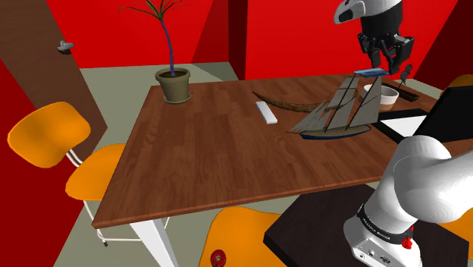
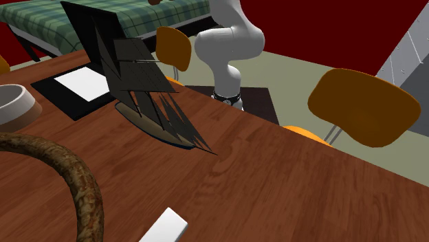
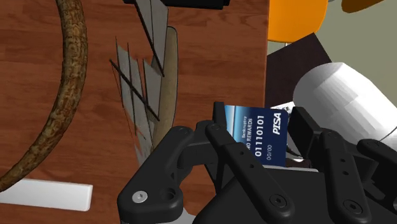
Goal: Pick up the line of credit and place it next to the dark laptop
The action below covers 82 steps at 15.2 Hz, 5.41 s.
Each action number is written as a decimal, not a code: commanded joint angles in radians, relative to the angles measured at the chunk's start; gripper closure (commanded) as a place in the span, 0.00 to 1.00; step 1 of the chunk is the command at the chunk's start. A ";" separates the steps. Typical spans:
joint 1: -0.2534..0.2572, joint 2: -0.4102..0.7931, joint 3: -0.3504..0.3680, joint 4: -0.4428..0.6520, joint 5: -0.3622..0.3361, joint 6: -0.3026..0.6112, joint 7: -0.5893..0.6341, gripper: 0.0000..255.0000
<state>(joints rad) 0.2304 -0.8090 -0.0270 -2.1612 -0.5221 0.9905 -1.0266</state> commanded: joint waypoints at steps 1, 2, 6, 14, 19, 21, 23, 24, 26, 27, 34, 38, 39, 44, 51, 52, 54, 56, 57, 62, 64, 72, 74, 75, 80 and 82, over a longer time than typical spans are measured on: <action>-0.001 -0.064 -0.032 -0.049 -0.040 0.000 -0.037 1.00; -0.002 -0.093 -0.046 -0.064 -0.061 -0.005 -0.057 1.00; -0.007 -0.202 -0.106 -0.111 -0.156 -0.029 -0.145 1.00; -0.023 -0.393 -0.230 -0.155 -0.378 -0.074 -0.345 1.00; -0.037 -0.487 -0.310 -0.150 -0.533 -0.085 -0.486 1.00; -0.043 -0.519 -0.343 -0.142 -0.596 -0.085 -0.545 1.00; -0.049 -0.547 -0.376 -0.129 -0.659 -0.081 -0.604 1.00; -0.052 -0.559 -0.393 -0.121 -0.690 -0.078 -0.633 1.00; -0.058 -0.581 -0.426 -0.102 -0.751 -0.069 -0.692 1.00; -0.060 -0.590 -0.443 -0.090 -0.781 -0.063 -0.721 1.00; -0.080 -0.647 -0.517 -0.089 -0.889 -0.024 -0.808 1.00; -0.095 -0.691 -0.539 -0.148 -0.903 -0.011 -0.793 1.00; -0.100 -0.702 -0.545 -0.163 -0.907 -0.008 -0.790 1.00; -0.122 -0.756 -0.577 -0.234 -0.931 0.009 -0.775 1.00; -0.157 -0.829 -0.631 -0.329 -0.973 0.033 -0.760 1.00; -0.162 -0.840 -0.640 -0.342 -0.980 0.036 -0.759 1.00; -0.174 -0.860 -0.658 -0.368 -0.995 0.044 -0.756 1.00; -0.185 -0.880 -0.677 -0.393 -1.011 0.051 -0.754 1.00; -0.192 -0.890 -0.687 -0.406 -1.019 0.054 -0.753 1.00; -0.225 -0.939 -0.742 -0.466 -1.064 0.072 -0.750 1.00; -0.240 -0.957 -0.766 -0.490 -1.084 0.080 -0.750 1.00; -0.347 -0.975 -0.885 -0.576 -1.147 0.173 -0.749 1.00; -0.375 -0.975 -0.918 -0.595 -1.165 0.198 -0.748 1.00; -0.388 -0.975 -0.934 -0.604 -1.175 0.210 -0.748 1.00; -0.450 -0.975 -1.020 -0.648 -1.231 0.266 -0.746 1.00; -0.472 -0.975 -1.055 -0.664 -1.257 0.287 -0.745 1.00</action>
<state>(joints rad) -0.2314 -1.7837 -1.0636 -2.8189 -1.7654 1.2658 -1.7722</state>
